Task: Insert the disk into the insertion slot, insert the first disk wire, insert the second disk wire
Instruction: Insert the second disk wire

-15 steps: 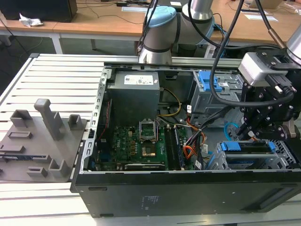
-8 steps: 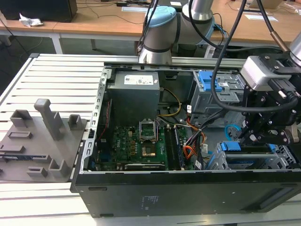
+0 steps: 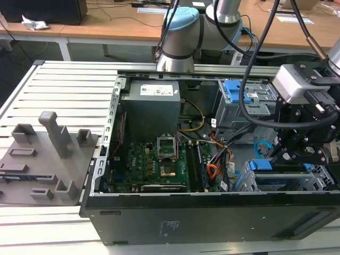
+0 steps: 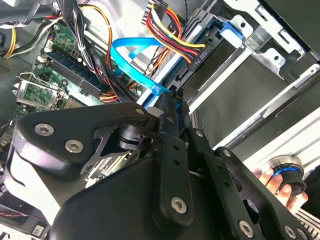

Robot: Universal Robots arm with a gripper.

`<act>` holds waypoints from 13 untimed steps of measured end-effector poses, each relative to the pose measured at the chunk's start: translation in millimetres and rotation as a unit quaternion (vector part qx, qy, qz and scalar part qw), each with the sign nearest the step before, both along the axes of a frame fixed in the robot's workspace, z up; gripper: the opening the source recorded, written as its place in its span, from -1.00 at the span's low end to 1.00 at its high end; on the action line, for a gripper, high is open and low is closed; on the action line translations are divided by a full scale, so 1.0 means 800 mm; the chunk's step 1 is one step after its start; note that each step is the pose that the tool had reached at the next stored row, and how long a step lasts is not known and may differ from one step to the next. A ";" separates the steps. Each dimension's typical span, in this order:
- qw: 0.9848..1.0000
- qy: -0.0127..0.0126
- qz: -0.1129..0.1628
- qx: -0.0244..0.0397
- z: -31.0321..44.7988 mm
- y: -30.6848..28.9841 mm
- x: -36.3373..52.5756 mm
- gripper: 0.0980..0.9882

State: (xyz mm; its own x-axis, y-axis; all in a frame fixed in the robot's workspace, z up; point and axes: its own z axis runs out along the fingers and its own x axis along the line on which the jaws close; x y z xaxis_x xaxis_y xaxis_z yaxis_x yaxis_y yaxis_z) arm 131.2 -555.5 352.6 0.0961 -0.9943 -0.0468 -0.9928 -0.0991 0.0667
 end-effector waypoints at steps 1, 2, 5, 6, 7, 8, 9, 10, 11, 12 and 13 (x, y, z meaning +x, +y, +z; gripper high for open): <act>1.000 0.000 0.000 0.000 -0.0004 0.0000 0.000 -0.85; 1.000 0.000 0.000 0.000 -0.0006 0.0000 0.000 -0.85; 1.000 0.000 0.000 0.000 -0.0014 0.0000 0.001 -0.85; 1.000 0.000 0.000 0.000 -0.0017 0.0000 0.001 -0.85; 1.000 0.000 0.000 0.000 -0.0022 0.0000 0.001 -0.85; 1.000 0.000 0.000 0.000 -0.0025 0.0000 0.001 -0.85; 1.000 0.000 0.000 0.000 -0.0027 -0.0001 0.001 -0.85; 1.000 0.000 0.000 0.000 -0.0032 -0.0001 0.002 -0.85; 1.000 0.000 0.000 0.000 -0.0037 -0.0001 0.002 -0.85; 1.000 0.000 0.000 0.000 -0.0040 -0.0001 0.003 -0.85; 1.000 0.000 0.000 0.000 -0.0047 -0.0001 0.005 -0.85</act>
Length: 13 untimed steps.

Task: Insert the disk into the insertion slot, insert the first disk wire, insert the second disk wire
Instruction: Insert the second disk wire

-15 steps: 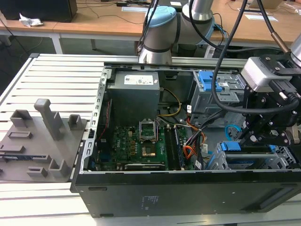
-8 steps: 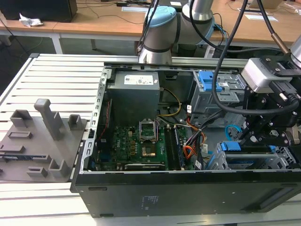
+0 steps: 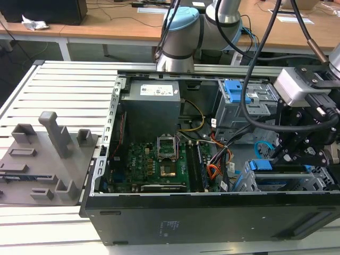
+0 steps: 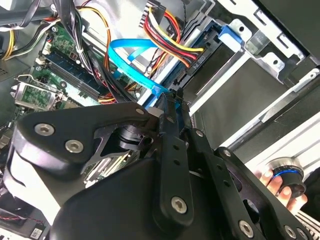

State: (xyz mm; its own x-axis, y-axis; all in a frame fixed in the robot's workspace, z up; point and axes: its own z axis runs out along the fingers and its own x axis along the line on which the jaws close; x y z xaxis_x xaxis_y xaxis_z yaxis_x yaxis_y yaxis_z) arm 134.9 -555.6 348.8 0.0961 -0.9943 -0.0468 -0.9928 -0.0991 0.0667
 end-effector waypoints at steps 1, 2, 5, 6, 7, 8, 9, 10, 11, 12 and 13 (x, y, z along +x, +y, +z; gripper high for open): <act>1.000 0.000 0.000 0.000 -0.0006 0.0001 0.001 -0.85; 1.000 0.000 0.000 0.000 -0.0010 0.0003 0.002 -0.85; 1.000 0.000 0.000 0.000 -0.0023 0.0008 0.004 -0.85; 1.000 0.000 0.000 0.000 -0.0026 0.0009 0.004 -0.85; 1.000 0.000 0.000 0.000 -0.0031 0.0011 0.005 -0.85; 1.000 0.000 0.000 0.000 -0.0037 0.0013 0.006 -0.85; 1.000 0.000 0.000 0.000 -0.0038 0.0013 0.006 -0.85; 1.000 0.000 0.000 0.000 -0.0040 0.0013 0.006 -0.85; 1.000 0.000 0.000 0.000 -0.0043 0.0015 0.007 -0.85; 1.000 0.000 -0.003 0.000 -0.0051 0.0019 0.007 -0.85; 1.000 0.000 -0.007 0.000 -0.0054 0.0021 0.007 -0.85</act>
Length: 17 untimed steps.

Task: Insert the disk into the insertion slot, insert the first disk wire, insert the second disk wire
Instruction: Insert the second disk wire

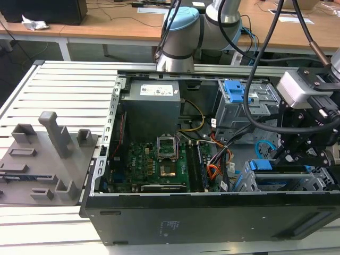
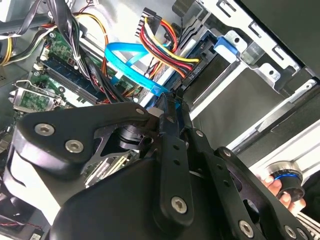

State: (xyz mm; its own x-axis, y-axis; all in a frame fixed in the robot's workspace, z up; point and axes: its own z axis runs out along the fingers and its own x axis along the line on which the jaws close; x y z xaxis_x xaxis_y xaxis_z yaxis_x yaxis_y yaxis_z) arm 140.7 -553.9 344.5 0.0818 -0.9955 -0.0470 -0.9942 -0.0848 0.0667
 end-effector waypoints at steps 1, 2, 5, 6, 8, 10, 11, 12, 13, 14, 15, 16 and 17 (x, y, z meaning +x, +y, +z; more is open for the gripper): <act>1.000 0.000 -0.004 0.000 -0.0003 0.0002 0.000 -0.85; 1.000 0.000 -0.009 0.000 -0.0004 0.0006 0.000 -0.85; 1.000 0.000 -0.024 0.000 -0.0008 0.0019 0.002 -0.85; 1.000 0.000 -0.027 0.000 -0.0010 0.0021 0.003 -0.85; 1.000 0.000 -0.030 0.000 -0.0015 0.0021 0.003 -0.85; 0.999 0.000 -0.032 0.000 -0.0018 0.0021 0.004 -0.85; 0.999 0.000 -0.033 0.000 -0.0020 0.0020 0.005 -0.85; 0.999 0.000 -0.034 0.000 -0.0021 0.0021 0.005 -0.85; 0.999 0.000 -0.036 0.000 -0.0024 0.0020 0.006 -0.85; 0.999 0.000 -0.037 0.000 -0.0026 0.0020 0.006 -0.85; 0.999 0.000 -0.038 0.000 -0.0028 0.0020 0.006 -0.85; 0.999 0.000 -0.038 0.000 -0.0033 0.0020 0.006 -0.85; 0.999 0.000 -0.038 0.001 -0.0040 0.0020 0.007 -0.85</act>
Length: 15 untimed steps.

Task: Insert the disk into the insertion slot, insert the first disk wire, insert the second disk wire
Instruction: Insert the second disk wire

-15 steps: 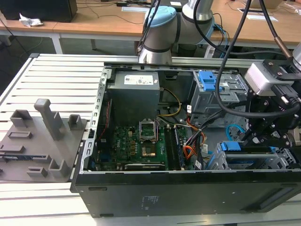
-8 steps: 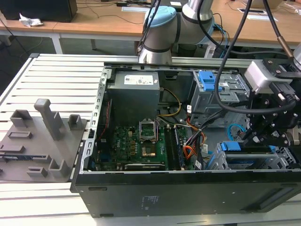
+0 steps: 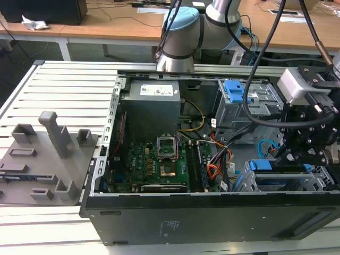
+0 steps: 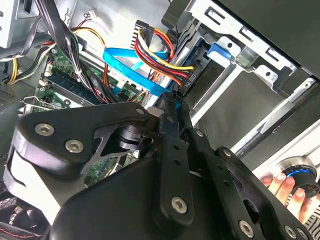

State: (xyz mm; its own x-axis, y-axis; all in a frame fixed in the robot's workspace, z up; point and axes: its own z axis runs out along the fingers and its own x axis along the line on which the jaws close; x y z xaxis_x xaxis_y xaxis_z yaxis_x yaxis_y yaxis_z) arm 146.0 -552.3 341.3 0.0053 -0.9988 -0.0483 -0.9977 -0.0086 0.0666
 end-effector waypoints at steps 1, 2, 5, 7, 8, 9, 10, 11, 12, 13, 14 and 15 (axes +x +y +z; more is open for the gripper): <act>1.000 0.000 0.000 0.001 -0.0006 0.0002 0.000 -0.85; 1.000 0.000 0.000 0.001 -0.0012 0.0000 0.000 -0.85; 1.000 0.000 0.000 0.001 -0.0002 0.0000 0.000 -0.85; 1.000 0.000 0.000 0.001 -0.0011 0.0000 0.000 -0.85; 1.000 0.000 0.000 0.001 -0.0018 -0.0001 0.000 -0.85; 1.000 0.000 0.000 0.001 -0.0024 -0.0001 0.000 -0.85; 1.000 0.000 0.000 0.001 -0.0027 -0.0001 0.000 -0.85; 1.000 0.000 0.000 0.001 -0.0029 -0.0001 0.000 -0.85; 1.000 0.000 0.000 0.001 -0.0030 -0.0001 0.000 -0.85; 1.000 0.000 0.000 0.001 -0.0031 -0.0001 0.000 -0.85; 1.000 0.000 0.000 0.001 -0.0031 -0.0001 0.000 -0.85; 1.000 0.000 0.000 0.001 -0.0033 -0.0001 0.000 -0.83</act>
